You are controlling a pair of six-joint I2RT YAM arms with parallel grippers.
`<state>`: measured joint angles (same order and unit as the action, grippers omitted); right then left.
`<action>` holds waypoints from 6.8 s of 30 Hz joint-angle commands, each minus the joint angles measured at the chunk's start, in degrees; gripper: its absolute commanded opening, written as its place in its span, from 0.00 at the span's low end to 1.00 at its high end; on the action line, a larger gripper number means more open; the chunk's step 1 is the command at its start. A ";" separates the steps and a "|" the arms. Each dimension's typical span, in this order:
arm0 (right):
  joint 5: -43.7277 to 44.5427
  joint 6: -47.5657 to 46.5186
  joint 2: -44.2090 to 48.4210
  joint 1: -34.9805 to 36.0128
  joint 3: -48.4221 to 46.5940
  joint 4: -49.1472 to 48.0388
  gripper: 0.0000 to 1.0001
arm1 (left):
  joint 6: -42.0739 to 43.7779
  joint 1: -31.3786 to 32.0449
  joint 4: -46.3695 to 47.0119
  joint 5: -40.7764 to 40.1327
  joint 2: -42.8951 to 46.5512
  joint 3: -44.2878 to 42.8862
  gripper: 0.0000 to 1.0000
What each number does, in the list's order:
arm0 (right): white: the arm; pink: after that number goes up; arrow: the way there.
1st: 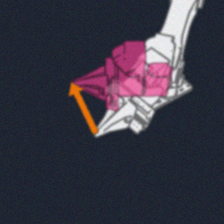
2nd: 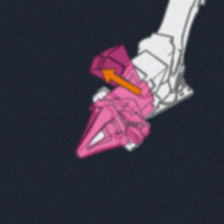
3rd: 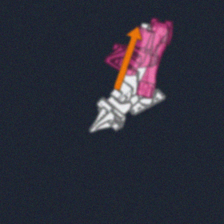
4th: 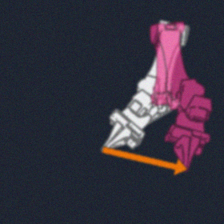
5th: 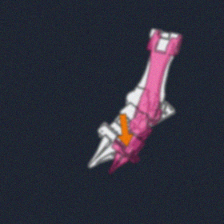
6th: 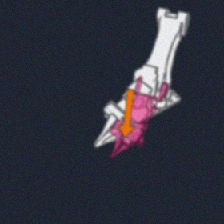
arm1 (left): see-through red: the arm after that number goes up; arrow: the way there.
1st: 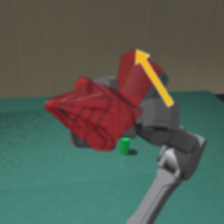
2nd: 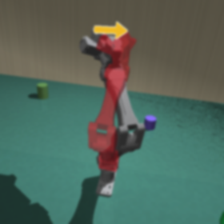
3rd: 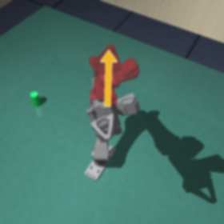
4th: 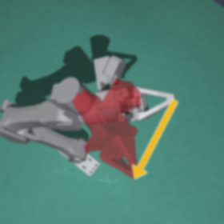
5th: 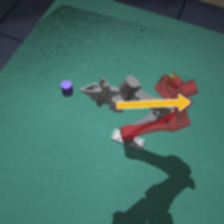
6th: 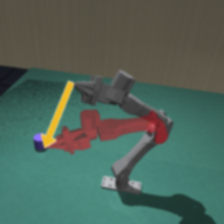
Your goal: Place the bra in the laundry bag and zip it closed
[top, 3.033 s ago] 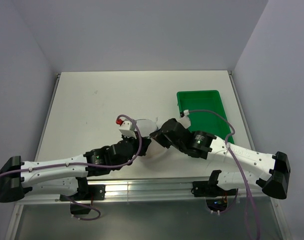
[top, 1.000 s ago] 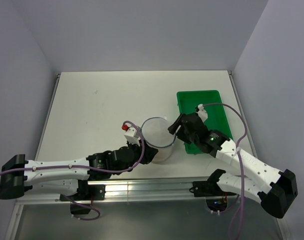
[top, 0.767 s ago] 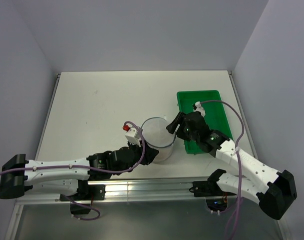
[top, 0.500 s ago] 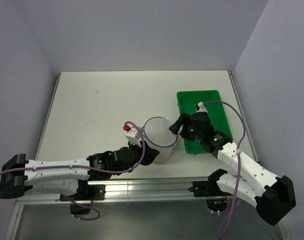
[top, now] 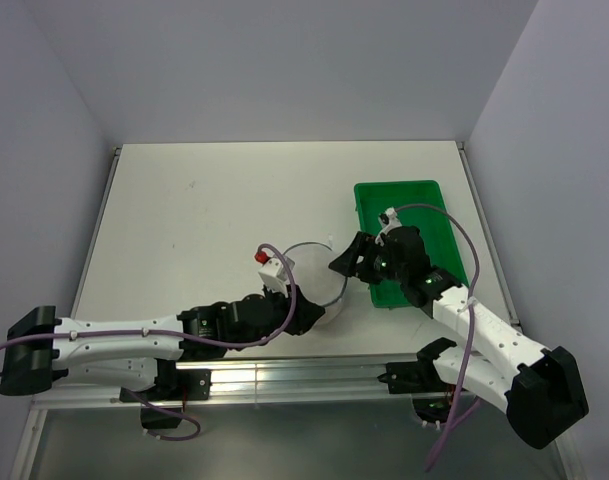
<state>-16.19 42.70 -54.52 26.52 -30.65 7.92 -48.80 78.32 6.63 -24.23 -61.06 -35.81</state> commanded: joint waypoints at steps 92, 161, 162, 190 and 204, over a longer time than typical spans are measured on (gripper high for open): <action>5.11 19.35 15.68 0.72 -0.28 7.90 0.00 | -1.39 -8.80 23.51 16.93 -17.08 -0.66 0.32; 13.81 32.35 14.09 19.26 -4.24 16.78 0.83 | -0.51 -10.65 5.14 8.93 -4.60 -1.63 0.00; 14.51 33.67 14.61 19.35 -3.19 16.69 0.83 | -0.51 -10.65 5.58 9.63 -4.68 -1.63 0.00; 8.03 26.93 1.45 11.12 -9.33 6.67 0.00 | -1.92 -13.18 -2.94 9.72 6.99 6.09 0.00; -16.07 5.38 -24.57 -0.23 -31.30 4.12 0.00 | 0.80 -39.29 -18.13 17.81 22.73 9.53 0.00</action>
<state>-28.01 54.92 -75.99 30.26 -58.35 13.21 -49.98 42.09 -5.89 -8.23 -42.04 -27.03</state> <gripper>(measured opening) 0.027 0.022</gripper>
